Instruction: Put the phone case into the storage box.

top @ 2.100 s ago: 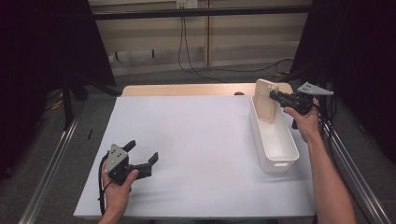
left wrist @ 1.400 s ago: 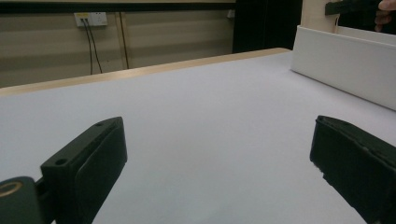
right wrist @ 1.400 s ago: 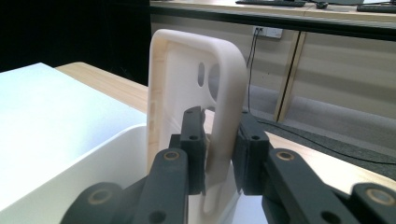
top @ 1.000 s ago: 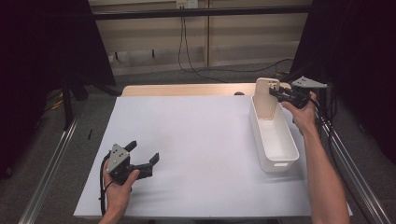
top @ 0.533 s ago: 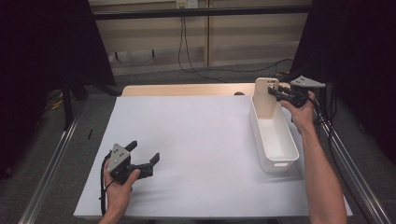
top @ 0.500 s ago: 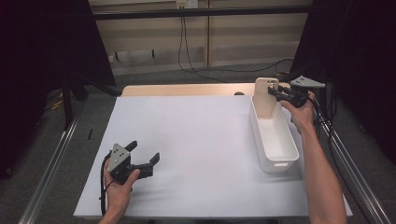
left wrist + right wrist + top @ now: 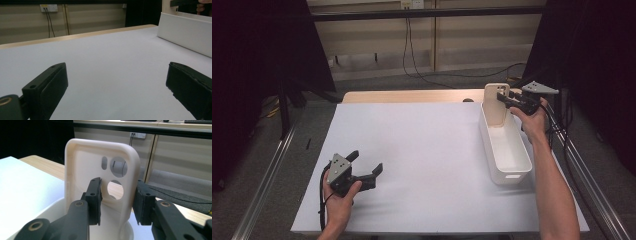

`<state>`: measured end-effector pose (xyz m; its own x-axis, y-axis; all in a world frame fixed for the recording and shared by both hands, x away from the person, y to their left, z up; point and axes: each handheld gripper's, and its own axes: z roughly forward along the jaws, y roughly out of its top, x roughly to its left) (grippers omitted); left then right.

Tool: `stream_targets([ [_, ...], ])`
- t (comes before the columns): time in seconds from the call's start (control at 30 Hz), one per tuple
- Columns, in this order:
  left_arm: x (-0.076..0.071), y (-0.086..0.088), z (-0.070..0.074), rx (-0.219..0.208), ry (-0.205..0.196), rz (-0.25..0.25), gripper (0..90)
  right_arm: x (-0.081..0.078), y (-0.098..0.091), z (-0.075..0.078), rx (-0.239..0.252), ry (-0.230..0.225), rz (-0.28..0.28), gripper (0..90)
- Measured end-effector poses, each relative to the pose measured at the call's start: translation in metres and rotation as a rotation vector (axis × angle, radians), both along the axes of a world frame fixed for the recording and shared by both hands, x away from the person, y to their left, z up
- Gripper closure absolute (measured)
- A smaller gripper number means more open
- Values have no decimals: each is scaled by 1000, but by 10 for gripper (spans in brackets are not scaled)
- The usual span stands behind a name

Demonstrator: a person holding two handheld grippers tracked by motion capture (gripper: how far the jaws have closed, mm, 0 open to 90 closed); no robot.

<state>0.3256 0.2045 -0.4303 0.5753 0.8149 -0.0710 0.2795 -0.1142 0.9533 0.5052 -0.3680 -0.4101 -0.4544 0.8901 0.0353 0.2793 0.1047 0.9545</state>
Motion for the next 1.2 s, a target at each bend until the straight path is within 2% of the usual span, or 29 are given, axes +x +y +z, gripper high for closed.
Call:
stream_targets([
  [0.27, 1, 1, -1, -7, 3, 8, 41, -2, 1, 0, -1, 4, -19, 531],
  [0.3, 1, 1, 0, 2, 2, 5, 40, -2, 1, 0, -2, 5, -19, 527],
  [0.4, 2, 1, -1, 6, 3, 7, 40, -2, 1, -1, 11, 11, -27, 475],
  [0.83, 1, 3, 0, -3, -2, 23, 40, -6, 0, 3, 23, 25, -65, 151],
  [1.07, 0, 4, 1, -2, -2, 26, 40, -11, -3, 6, 48, 36, -87, 42],
  [1.2, -2, 4, 1, 0, -5, 23, 40, -13, -5, 6, 65, 40, -96, 30],
])
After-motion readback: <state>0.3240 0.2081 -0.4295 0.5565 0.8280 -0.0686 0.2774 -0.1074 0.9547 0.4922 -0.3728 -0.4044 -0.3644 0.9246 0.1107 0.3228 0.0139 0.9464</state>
